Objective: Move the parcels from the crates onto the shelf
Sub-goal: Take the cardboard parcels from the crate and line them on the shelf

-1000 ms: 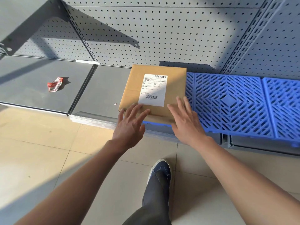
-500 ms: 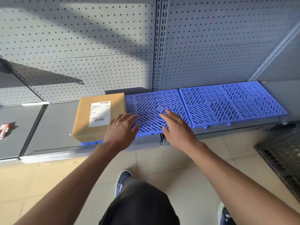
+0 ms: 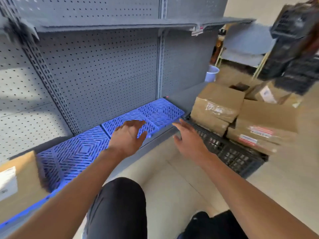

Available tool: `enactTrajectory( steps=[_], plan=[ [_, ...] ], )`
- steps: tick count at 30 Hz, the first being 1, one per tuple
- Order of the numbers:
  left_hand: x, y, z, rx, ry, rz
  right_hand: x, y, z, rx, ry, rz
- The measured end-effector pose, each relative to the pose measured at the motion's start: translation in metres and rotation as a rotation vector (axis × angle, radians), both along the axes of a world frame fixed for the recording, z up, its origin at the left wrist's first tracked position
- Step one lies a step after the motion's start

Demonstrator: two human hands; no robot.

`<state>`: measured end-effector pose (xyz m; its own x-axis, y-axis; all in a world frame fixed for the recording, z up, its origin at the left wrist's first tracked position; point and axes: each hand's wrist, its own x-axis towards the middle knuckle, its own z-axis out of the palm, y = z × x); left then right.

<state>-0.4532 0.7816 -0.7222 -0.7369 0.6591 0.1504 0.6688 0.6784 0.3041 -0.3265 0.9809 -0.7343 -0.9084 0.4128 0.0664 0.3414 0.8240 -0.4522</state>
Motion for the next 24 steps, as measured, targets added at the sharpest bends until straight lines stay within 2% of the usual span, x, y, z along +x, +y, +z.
enactTrajectory(
  steps=[6,13,18,24],
  plan=[
    [0.048,0.075,0.008,0.025,-0.069,-0.166,0.076,0.052,0.027,-0.025,-0.014,-0.167],
    [0.072,0.147,0.003,0.056,-0.148,-0.295,0.127,0.102,0.02,-0.054,-0.076,-0.309],
    [0.068,0.222,-0.013,0.079,-0.19,-0.333,0.115,0.156,-0.006,-0.137,-0.056,-0.373],
    [0.027,0.309,-0.052,0.071,-0.231,-0.324,0.069,0.234,-0.044,-0.205,-0.015,-0.371]
  ],
)
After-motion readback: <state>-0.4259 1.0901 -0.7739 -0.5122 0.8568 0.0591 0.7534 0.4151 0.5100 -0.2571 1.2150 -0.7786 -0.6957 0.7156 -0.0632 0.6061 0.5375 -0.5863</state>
